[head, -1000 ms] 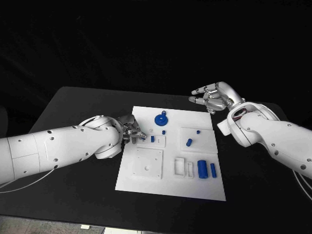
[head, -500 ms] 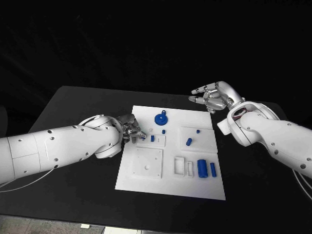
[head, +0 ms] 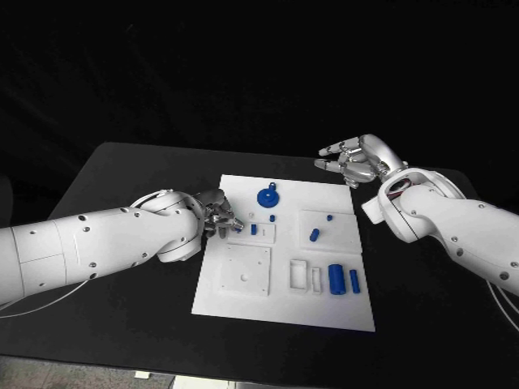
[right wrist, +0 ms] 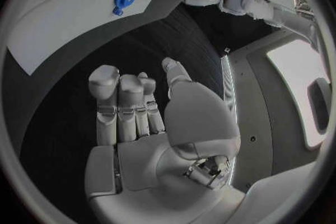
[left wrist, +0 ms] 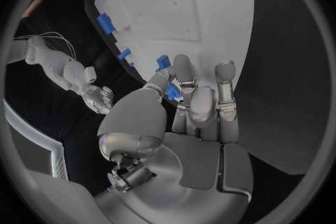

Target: Assemble the parts on the task board

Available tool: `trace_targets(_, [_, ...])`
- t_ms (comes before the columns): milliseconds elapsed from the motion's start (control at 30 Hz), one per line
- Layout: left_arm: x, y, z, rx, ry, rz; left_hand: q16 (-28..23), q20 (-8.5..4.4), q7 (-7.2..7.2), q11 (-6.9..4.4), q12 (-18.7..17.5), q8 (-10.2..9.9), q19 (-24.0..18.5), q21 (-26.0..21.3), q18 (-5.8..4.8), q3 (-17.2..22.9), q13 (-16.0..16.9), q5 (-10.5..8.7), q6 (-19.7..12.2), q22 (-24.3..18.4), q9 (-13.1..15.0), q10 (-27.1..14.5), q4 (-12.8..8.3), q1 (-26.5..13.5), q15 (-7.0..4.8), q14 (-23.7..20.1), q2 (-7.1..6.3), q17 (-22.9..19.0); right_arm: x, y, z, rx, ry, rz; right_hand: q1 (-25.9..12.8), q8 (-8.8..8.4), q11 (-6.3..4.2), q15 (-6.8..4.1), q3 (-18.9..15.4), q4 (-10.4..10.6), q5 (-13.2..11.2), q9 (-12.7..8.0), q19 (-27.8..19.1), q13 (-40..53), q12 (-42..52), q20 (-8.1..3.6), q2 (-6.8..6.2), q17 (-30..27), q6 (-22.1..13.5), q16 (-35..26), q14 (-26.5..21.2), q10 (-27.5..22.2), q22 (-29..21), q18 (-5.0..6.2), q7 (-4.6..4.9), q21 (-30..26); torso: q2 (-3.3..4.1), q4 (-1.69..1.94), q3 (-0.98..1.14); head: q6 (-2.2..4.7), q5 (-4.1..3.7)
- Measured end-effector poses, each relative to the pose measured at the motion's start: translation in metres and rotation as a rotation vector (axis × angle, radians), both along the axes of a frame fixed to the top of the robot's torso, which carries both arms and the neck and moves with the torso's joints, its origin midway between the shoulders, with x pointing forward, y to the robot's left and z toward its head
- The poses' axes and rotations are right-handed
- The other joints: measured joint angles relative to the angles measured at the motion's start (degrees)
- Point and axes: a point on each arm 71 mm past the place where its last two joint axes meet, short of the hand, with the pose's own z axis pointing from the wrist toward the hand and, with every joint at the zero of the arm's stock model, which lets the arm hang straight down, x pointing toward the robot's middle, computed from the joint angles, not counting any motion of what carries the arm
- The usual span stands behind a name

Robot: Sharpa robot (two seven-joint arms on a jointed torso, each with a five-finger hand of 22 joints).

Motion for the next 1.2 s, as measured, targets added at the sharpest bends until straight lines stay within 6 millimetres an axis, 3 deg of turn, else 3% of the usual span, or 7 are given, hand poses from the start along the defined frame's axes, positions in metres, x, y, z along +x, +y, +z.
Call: trace_targets(1200, [0.0,0.0015,0.0008,0.022,0.004,-0.014,0.0,0.0,0.05,0.2,0.0,-0.24,0.0,0.0,0.0,0.09,-0.02,0.02,0.35,-0.02,0.05,0.21,0.09,0.0,0.09,0.06,0.0,-0.07,-0.0002,-0.0008,-0.0019,-0.001,0.004,-0.001,0.0,0.0,0.0,0.0,0.0,0.0,0.27,0.0,0.0,0.0,0.0,0.0,0.0,0.0,0.0,0.0,0.0,0.0,0.0,0.0,0.0,0.0,0.02,0.01,-0.03,-0.14,0.04])
